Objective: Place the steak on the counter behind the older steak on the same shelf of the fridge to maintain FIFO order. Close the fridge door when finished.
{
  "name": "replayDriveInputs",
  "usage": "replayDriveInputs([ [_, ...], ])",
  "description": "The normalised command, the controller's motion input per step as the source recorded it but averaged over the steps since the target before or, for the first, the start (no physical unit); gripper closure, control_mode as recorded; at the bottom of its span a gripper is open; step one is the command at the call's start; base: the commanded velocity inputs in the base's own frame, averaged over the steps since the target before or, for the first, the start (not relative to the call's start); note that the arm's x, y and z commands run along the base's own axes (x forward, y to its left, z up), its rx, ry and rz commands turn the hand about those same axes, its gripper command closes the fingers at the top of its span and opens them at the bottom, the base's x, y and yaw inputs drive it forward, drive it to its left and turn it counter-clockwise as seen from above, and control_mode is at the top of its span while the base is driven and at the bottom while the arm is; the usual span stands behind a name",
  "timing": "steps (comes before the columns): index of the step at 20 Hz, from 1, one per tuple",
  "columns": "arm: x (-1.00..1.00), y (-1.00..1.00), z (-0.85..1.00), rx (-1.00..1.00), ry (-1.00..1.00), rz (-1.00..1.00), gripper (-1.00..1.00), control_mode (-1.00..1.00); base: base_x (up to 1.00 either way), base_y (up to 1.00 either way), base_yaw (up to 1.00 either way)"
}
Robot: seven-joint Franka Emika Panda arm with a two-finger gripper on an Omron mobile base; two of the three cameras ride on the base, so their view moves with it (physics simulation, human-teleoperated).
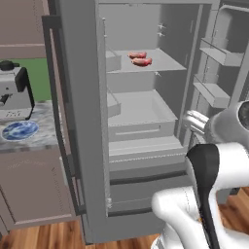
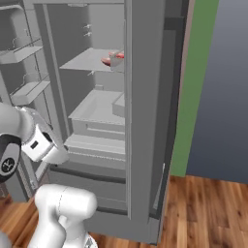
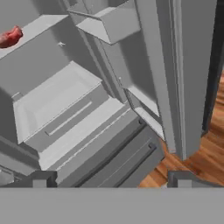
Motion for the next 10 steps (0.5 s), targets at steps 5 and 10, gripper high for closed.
replayDriveInputs([
  [5, -0.53, -1.0, -0.07, 0.26, -0.04, -0.16, -1.0, -1.0, 0.0, 0.0, 0.0],
  [10, -0.11, -1.0, -0.09, 0.28, -0.1, -0.05, -1.0, -1.0, 0.0, 0.0, 0.0],
])
